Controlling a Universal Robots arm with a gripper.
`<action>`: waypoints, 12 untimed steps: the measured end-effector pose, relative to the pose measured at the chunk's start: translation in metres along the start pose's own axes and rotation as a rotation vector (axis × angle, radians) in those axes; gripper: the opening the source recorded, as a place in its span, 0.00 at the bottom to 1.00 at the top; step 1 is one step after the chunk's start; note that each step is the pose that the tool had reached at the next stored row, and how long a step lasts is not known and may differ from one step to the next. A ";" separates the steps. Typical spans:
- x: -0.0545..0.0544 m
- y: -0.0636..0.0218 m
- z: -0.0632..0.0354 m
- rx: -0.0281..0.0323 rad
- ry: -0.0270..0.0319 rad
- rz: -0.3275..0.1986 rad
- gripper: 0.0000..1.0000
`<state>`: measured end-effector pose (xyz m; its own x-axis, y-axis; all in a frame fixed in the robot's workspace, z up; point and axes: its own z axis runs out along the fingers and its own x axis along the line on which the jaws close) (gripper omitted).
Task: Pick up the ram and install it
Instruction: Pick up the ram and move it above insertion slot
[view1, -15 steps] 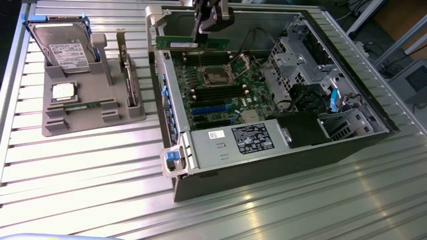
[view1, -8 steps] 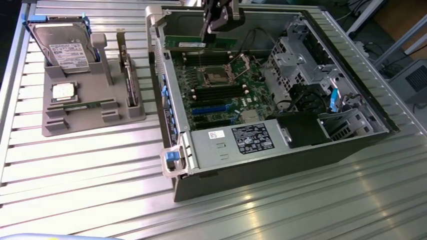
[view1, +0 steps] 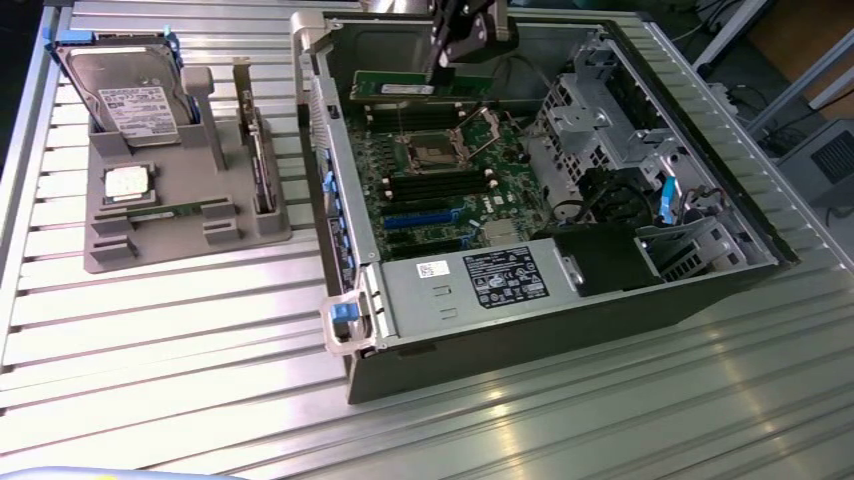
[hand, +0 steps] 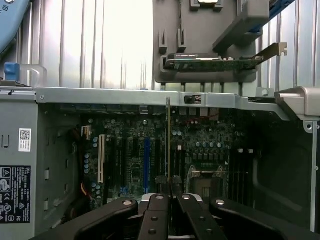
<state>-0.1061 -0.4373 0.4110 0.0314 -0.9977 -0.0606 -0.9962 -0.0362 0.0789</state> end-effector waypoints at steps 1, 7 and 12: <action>0.000 -0.0035 -0.0002 -0.0008 0.0001 -0.001 0.12; 0.000 -0.0129 -0.0008 -0.0030 0.0002 -0.003 0.12; 0.001 -0.0202 -0.0012 -0.0049 0.0004 -0.005 0.12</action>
<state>-0.0859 -0.4374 0.4106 0.0368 -0.9975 -0.0607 -0.9956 -0.0418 0.0834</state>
